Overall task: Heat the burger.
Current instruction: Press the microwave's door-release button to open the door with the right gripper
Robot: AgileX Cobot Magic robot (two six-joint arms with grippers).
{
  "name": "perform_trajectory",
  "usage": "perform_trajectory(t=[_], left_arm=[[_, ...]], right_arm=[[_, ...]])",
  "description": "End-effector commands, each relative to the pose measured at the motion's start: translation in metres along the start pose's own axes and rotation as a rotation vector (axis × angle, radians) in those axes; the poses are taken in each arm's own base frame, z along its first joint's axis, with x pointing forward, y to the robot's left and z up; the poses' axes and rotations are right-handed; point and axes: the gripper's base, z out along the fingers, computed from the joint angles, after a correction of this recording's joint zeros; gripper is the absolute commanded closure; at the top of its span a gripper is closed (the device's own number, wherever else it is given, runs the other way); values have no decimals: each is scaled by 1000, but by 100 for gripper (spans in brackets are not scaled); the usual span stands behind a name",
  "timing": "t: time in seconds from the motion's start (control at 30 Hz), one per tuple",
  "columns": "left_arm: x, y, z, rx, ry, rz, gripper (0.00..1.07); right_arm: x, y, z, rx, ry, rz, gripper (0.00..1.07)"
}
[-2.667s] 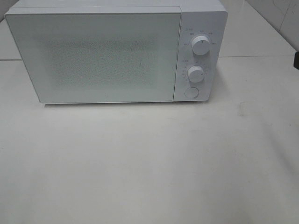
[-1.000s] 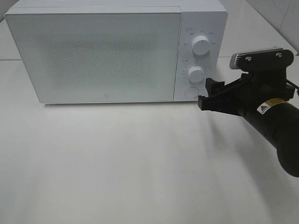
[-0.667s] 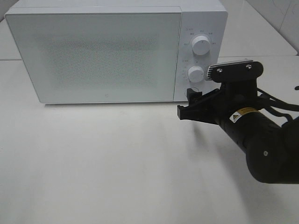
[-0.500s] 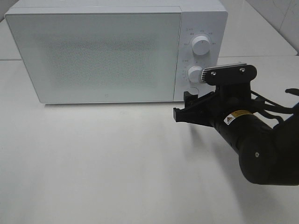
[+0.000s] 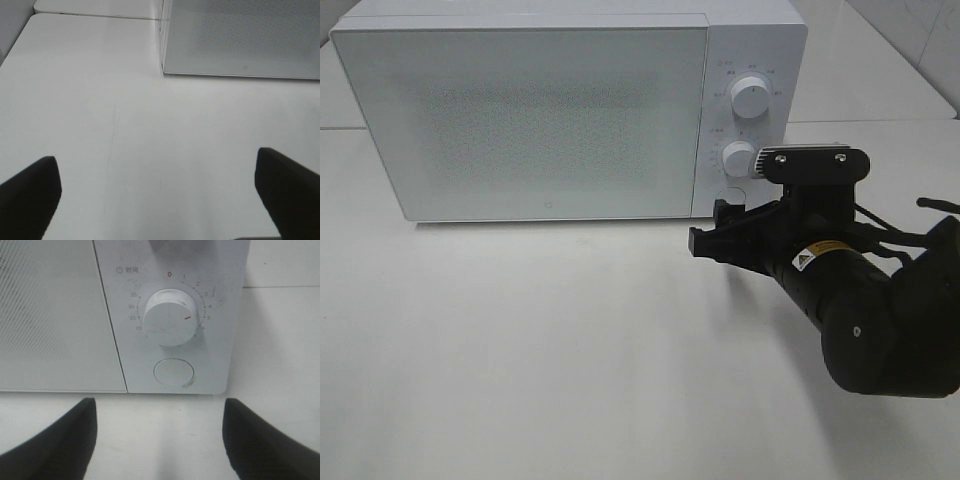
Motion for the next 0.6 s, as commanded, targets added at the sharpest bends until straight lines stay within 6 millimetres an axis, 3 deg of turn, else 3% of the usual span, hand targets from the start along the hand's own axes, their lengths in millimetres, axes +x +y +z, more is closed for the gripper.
perform_trajectory(t=[0.03,0.17,0.23,0.27,0.33,0.37,0.4,0.6], left_arm=[[1,0,-1,0,-21,-7,7],[1,0,-1,0,-21,-7,7],[1,0,-1,0,-21,-7,7],[1,0,-1,0,-21,-7,7],[1,0,-1,0,-21,-7,7],[1,0,-1,0,-21,-7,7],[1,0,-1,0,-21,-7,7],[1,0,-1,0,-21,-7,7]], right_arm=[[-3,3,0,-9,-11,238,44],[-3,3,0,-10,-13,417,52],[-3,3,0,-12,-13,607,60],[-3,3,0,-12,-13,607,60],[-3,3,0,-15,-10,824,66],[-3,3,0,-15,-10,824,66],[-3,3,0,-16,-9,968,71],[-3,3,0,-17,-8,1189,84]])
